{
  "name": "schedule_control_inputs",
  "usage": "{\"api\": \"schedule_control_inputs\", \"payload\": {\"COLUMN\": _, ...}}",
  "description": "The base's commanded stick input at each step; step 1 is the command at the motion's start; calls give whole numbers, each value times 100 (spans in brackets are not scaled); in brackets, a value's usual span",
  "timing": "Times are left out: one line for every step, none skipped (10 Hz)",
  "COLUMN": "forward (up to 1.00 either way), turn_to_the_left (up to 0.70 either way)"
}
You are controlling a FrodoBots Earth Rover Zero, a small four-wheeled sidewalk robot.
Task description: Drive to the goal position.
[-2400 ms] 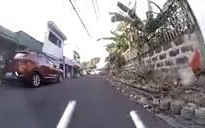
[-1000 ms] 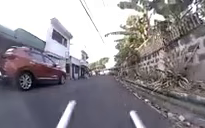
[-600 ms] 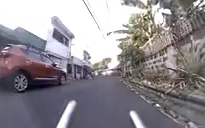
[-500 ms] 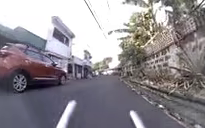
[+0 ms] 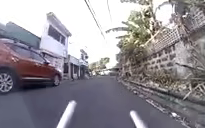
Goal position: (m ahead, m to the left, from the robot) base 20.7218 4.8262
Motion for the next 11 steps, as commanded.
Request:
{"api": "schedule_control_inputs", "payload": {"forward": 100, "turn_to_the_left": -40}}
{"api": "schedule_control_inputs", "payload": {"forward": 100, "turn_to_the_left": -26}}
{"api": "schedule_control_inputs", "payload": {"forward": 100, "turn_to_the_left": 0}}
{"api": "schedule_control_inputs", "payload": {"forward": 100, "turn_to_the_left": 0}}
{"api": "schedule_control_inputs", "payload": {"forward": 100, "turn_to_the_left": 0}}
{"api": "schedule_control_inputs", "payload": {"forward": 100, "turn_to_the_left": 0}}
{"api": "schedule_control_inputs", "payload": {"forward": 100, "turn_to_the_left": 0}}
{"api": "schedule_control_inputs", "payload": {"forward": 100, "turn_to_the_left": 0}}
{"api": "schedule_control_inputs", "payload": {"forward": 100, "turn_to_the_left": 0}}
{"api": "schedule_control_inputs", "payload": {"forward": 100, "turn_to_the_left": 0}}
{"api": "schedule_control_inputs", "payload": {"forward": 100, "turn_to_the_left": 0}}
